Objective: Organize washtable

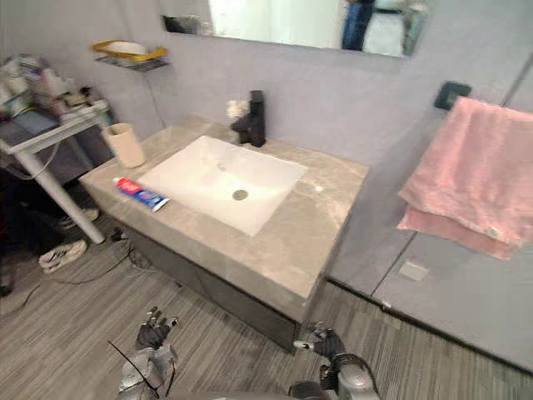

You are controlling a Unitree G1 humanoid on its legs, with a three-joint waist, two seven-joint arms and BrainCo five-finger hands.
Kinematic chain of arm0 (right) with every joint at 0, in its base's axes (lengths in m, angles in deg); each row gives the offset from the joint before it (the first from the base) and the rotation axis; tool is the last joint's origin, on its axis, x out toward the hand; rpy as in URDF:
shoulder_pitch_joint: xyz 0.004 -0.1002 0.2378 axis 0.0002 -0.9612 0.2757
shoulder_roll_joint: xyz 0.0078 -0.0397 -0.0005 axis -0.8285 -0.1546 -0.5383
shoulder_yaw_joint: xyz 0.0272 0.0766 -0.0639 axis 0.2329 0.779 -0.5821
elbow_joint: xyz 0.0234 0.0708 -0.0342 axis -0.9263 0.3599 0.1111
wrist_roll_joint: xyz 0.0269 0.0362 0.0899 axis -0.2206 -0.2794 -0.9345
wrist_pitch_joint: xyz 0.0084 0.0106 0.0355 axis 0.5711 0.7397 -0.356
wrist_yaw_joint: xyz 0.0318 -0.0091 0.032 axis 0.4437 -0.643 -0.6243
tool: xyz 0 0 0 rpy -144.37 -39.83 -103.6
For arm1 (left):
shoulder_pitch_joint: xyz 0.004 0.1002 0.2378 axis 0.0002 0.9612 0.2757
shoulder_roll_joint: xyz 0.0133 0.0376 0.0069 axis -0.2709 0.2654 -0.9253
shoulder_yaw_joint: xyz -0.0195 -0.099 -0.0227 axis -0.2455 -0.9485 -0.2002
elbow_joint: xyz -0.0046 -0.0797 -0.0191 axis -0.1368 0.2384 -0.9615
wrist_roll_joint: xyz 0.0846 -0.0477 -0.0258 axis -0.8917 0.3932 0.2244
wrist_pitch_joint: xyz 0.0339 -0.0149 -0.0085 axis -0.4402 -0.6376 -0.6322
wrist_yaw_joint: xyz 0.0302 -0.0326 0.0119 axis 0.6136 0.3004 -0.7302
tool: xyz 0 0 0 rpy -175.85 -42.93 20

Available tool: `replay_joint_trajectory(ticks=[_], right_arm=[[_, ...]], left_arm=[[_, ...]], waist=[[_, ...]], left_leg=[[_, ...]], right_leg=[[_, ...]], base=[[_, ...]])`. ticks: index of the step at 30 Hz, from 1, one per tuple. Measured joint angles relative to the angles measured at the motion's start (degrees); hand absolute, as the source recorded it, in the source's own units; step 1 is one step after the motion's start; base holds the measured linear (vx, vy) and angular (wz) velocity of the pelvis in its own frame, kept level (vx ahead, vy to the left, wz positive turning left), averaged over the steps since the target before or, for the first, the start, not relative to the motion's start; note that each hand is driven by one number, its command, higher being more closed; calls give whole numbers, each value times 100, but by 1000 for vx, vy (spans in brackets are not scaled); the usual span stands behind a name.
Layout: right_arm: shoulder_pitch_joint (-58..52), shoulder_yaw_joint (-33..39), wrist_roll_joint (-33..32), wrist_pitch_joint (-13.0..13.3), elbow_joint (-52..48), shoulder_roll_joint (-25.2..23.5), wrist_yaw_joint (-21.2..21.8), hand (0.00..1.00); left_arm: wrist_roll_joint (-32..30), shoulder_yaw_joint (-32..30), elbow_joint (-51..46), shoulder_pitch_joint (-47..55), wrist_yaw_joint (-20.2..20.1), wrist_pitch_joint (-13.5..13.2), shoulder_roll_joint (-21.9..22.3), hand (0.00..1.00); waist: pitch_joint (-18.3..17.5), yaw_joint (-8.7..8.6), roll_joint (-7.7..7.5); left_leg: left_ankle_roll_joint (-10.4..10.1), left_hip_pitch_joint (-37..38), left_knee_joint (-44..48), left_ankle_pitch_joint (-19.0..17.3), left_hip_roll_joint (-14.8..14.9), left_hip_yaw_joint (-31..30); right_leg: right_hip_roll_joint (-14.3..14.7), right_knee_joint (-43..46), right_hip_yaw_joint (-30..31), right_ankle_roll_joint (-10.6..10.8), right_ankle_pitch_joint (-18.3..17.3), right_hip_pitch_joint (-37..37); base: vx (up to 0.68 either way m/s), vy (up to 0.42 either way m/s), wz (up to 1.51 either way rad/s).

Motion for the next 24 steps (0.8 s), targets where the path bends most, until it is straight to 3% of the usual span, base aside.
replay_joint_trajectory(ticks=[4,6,9,16,21,22,23,24], right_arm=[[43,-7,2,3,6,198,3,0],[86,-9,1,14,2,188,4,0],[63,-25,-1,15,1,102,20,0],[111,-79,-2,17,4,94,29,0],[167,-292,-2,40,11,319,86,0],[144,-294,-2,40,11,329,86,0],[109,-299,-3,39,43,348,87,0],[117,-302,-1,38,115,363,87,0]], left_arm=[[2,-184,-5,-225,-21,-22,35,0],[4,-188,25,-326,-37,-23,34,0],[6,-181,58,-306,-44,-13,30,0],[6,-162,53,-300,-39,-13,11,0],[8,-168,-305,-164,-61,-2,19,0],[8,-112,-369,-168,-75,-3,16,0],[8,7,-438,-164,-162,2,14,0],[8,162,-538,-162,-215,28,10,0]], waist=[[33,12,100],[112,9,7],[134,20,-56],[171,46,-25],[142,20,-44],[145,13,-45],[129,13,-8],[136,15,-13]], left_leg=[[1,-172,-155,2,55,-125],[-68,-221,-289,-40,42,-141],[-105,-186,-386,-63,23,-187],[-104,-126,-304,-60,-111,-268],[-109,-755,628,-86,-174,-444],[-91,-861,773,-147,-156,-494],[72,-1058,1034,-338,-10,-534],[30,-1269,1292,-420,230,-599]], right_leg=[[224,-1392,280,1,750,284],[240,-1788,323,9,1002,336],[223,-1812,294,39,1023,335],[150,-1809,443,85,1047,341],[-108,-1788,753,152,961,29],[-121,-1786,755,156,957,-5],[-120,-1781,736,164,950,-55],[-138,-1748,726,181,939,-94]], base=[[71,3,-51],[5,44,-13],[1,58,5],[21,53,-7],[-21,-3,-30],[-5,9,14],[-13,29,16],[-35,39,12]])
